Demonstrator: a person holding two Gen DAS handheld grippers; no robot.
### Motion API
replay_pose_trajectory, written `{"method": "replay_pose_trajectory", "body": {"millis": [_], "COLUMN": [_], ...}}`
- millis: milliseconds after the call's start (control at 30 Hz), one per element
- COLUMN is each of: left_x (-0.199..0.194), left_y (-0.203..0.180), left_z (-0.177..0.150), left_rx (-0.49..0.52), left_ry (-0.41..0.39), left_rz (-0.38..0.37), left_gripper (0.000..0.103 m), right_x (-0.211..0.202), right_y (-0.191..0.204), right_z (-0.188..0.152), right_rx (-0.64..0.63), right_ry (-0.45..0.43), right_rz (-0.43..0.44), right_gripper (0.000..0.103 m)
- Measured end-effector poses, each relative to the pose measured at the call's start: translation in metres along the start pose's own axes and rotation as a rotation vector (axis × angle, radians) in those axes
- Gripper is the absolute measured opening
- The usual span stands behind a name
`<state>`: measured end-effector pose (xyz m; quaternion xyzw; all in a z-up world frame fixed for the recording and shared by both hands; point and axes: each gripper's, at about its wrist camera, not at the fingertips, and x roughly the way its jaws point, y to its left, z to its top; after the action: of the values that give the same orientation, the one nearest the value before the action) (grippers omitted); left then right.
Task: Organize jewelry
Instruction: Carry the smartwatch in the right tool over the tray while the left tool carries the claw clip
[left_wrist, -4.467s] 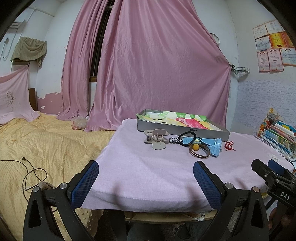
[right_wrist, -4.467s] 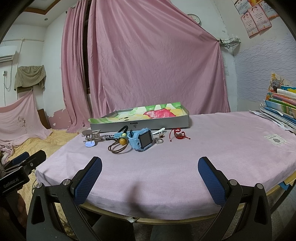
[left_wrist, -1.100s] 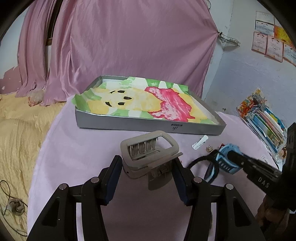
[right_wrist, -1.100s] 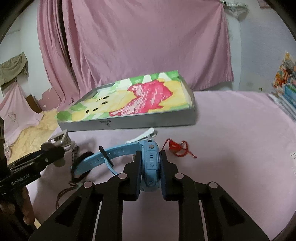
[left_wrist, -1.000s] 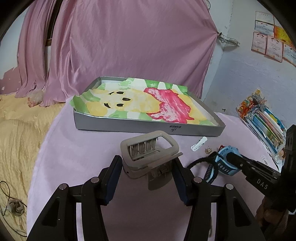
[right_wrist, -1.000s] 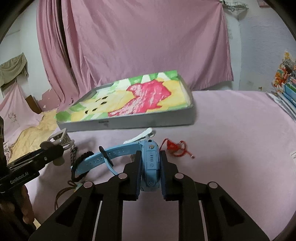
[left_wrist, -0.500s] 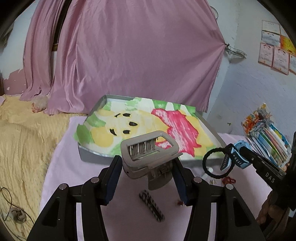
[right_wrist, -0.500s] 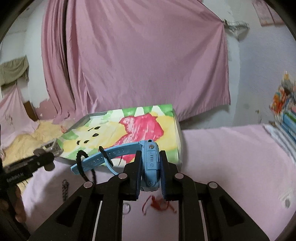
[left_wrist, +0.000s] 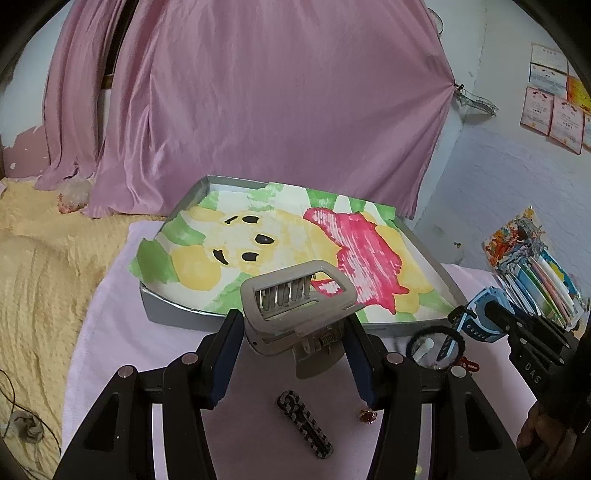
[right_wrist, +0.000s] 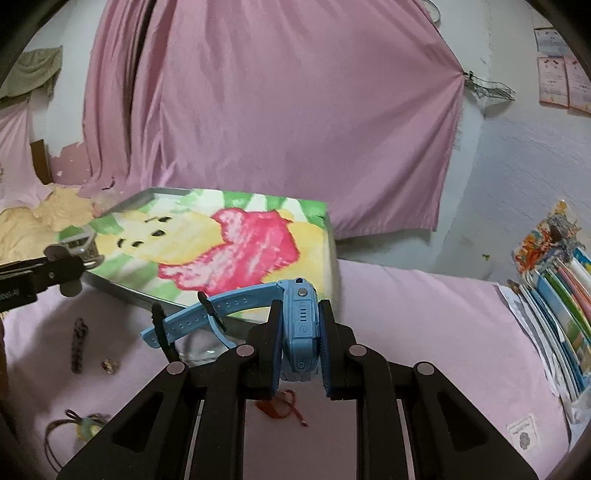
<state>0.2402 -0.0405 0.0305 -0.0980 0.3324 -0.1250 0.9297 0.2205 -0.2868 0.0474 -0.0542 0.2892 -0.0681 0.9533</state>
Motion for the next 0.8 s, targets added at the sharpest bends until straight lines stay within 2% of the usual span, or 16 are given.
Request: {"method": "replay_pose_trajectory", "body": {"millis": [333, 800], "left_x": [0.002, -0.001], "left_y": [-0.010, -0.031], "left_z": [-0.002, -0.007], "left_rx": [0.010, 0.019], "left_ry": [0.003, 0.005], "left_rz": [-0.006, -0.012], "left_gripper": [0.051, 0.051], "right_x": [-0.004, -0.001], "right_y": [-0.010, -0.045], "right_z": [-0.007, -0.019], "right_rx": [-0.050, -0.062], "right_ry": [0.004, 0.008], "right_rz": [-0.101, -0.234], "right_gripper": [0.016, 0.016]}}
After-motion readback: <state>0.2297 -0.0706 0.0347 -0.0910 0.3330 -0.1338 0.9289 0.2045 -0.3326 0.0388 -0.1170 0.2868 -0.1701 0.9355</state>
